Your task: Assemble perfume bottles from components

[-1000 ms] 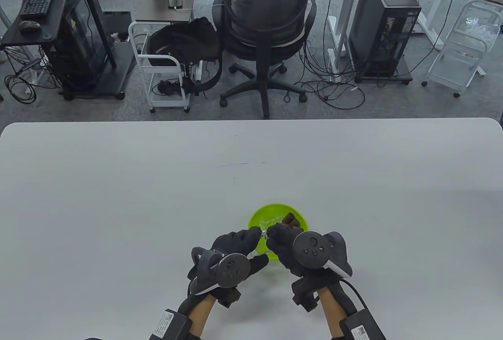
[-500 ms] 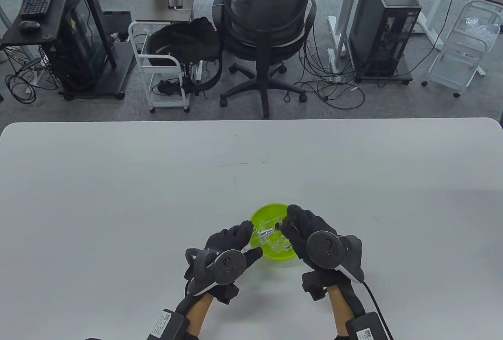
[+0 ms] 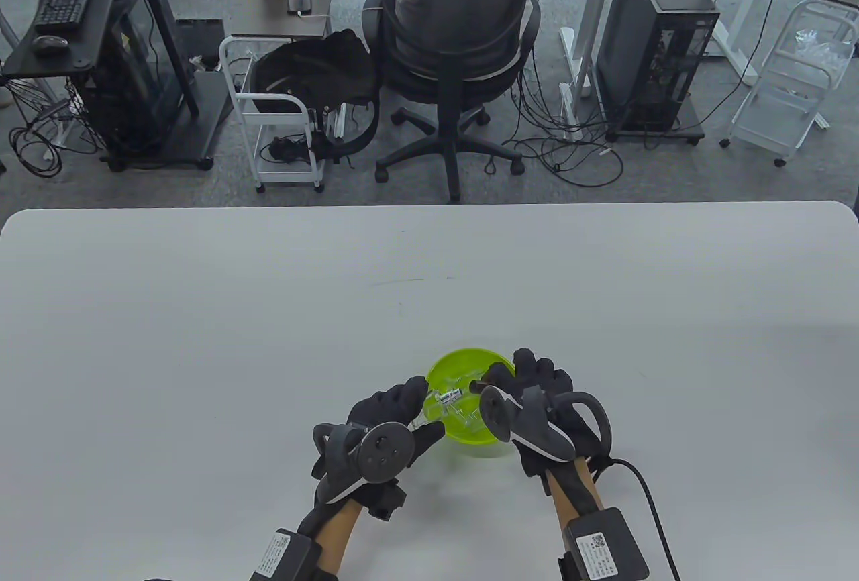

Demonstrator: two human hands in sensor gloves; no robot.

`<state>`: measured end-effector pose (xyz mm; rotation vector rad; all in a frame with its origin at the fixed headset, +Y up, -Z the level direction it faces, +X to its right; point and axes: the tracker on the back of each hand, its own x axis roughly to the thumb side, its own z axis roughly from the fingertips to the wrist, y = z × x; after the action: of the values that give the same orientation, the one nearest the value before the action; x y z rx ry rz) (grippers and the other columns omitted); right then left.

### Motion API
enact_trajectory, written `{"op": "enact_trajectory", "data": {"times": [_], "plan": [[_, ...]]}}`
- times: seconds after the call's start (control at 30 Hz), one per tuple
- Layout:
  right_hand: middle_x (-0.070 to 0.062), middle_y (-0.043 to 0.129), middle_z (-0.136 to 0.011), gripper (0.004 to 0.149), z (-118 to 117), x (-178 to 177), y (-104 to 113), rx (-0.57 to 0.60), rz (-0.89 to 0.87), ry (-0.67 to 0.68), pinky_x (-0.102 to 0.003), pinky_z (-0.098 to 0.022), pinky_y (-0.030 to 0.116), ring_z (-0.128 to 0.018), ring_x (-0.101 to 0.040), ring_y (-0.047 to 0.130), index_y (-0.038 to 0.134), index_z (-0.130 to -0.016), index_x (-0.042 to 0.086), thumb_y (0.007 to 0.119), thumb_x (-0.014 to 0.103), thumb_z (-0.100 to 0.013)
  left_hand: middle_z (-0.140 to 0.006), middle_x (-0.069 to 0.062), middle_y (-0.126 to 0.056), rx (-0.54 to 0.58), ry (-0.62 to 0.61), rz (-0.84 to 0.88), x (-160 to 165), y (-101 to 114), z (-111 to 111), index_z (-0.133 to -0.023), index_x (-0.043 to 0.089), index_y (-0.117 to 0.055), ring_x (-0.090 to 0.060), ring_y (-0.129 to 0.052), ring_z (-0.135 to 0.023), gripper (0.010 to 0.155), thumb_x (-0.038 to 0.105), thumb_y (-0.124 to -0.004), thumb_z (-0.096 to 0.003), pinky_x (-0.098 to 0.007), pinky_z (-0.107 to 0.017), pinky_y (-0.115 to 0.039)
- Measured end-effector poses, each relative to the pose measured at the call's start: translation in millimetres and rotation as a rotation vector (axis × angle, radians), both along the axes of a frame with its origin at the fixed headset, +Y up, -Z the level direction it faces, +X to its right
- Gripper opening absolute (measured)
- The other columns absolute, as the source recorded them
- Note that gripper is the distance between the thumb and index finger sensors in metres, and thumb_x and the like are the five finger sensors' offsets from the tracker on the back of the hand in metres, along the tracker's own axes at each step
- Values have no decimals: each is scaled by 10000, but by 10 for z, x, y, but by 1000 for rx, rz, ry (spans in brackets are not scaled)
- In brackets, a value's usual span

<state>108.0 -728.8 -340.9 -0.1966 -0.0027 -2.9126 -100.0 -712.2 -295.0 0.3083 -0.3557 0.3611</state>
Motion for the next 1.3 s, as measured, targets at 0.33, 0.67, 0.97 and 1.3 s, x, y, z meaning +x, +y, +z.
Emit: {"op": "enact_trajectory", "data": {"times": [0.33, 0.67, 0.97, 1.3], "plan": [[-159, 513, -1180, 587, -69, -43, -122, -25, 11, -42, -553, -754, 637, -946, -298, 706, 604, -1061, 372, 799, 431, -511, -855, -47, -919, -10, 4, -4, -5, -9, -3, -988, 173, -734, -195, -1003, -623, 739, 626, -820, -410, -344, -556, -829], [-160, 536, -1168, 525, -7, 55, -79, 79, -94, -14, -558, -749, 638, -994, -338, 684, 620, -1035, 398, 743, 447, -527, -855, -48, -920, -23, 7, -7, -10, -15, -13, -988, 173, -735, -197, -1002, -624, 737, 624, -821, -410, -345, -557, -828], [-123, 759, -1073, 528, 274, 78, 287, 193, -212, 124, -468, -652, 790, -884, -306, 892, 612, -1050, 327, 723, 442, -547, -858, -45, -918, -23, 4, -25, 6, -23, -15, -990, 177, -731, -195, -1002, -627, 739, 625, -821, -409, -344, -559, -828], [-82, 804, -979, 538, 451, -22, 366, 179, -292, 229, -394, -602, 837, -745, -192, 932, 637, -1040, 287, 746, 435, -534, -861, -45, -916, -16, -19, -58, 73, -38, 17, -992, 186, -729, -194, -1001, -630, 737, 625, -823, -407, -344, -560, -827]]}}
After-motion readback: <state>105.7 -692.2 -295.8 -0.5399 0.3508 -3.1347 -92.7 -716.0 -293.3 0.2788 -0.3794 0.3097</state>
